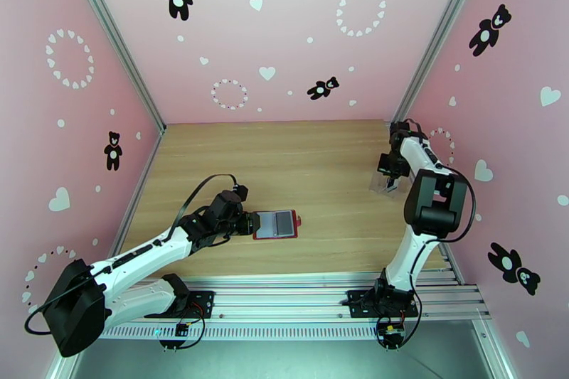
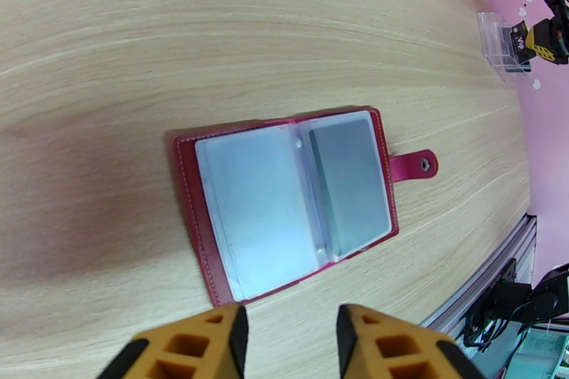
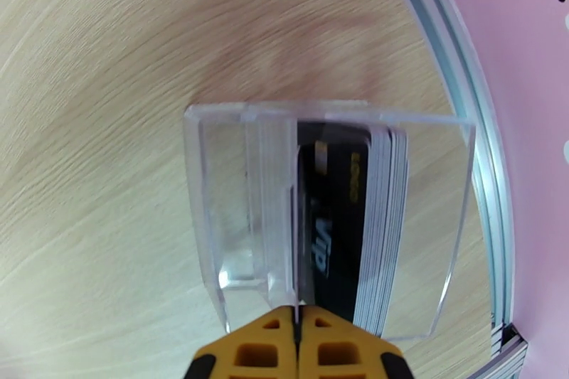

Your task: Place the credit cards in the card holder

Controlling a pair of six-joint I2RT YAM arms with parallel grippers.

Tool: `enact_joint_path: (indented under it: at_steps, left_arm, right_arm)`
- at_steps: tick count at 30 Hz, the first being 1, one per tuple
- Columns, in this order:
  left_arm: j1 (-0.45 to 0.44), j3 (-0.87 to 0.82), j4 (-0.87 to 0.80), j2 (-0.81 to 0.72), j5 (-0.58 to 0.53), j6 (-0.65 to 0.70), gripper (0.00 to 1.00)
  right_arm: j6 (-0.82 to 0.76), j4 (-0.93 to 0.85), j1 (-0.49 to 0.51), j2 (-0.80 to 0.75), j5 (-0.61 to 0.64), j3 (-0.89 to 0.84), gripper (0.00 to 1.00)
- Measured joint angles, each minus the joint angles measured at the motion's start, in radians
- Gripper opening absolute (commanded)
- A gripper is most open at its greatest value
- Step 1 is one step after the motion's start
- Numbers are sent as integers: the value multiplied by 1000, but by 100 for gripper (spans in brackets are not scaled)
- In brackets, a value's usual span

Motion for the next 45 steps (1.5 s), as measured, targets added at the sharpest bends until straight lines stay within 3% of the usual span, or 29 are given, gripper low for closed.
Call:
enact_joint_path:
  at_steps: [4,8,14,19,24,31,40,45]
  left_arm:
    - [4,-2,-1,-17,0,-1,40]
    - [5,-4,-1,-45,-2,-6,40]
    - [14,-14,1,-74,-4,-27,40]
    - [44,-44,28,-69,33,-71,39]
    - [50,-89,129,-130,132,-91,39]
    - [50,-117,313,-309,259,-129,42]
    - [50,-107,429,-330,336,-160,44]
    - [49,-105,467,-333,353,-178,37]
  right_arm:
    - [34,88,13,-177,-100,-177,0]
    - [66,159,89,-382,-182,-340,0]
    - [161,324,313,-684,-324,-576,0]
    - [333,597,551,-841,-422,-824,0]
    - [448,808,708,-887,-464,-968,0]
    - [556,1075,829,-922,-525,-977,0]
    - [619,1249,971,-892,-573,-936,0]
    - [636,1290,1006,-870,-582,-927,0]
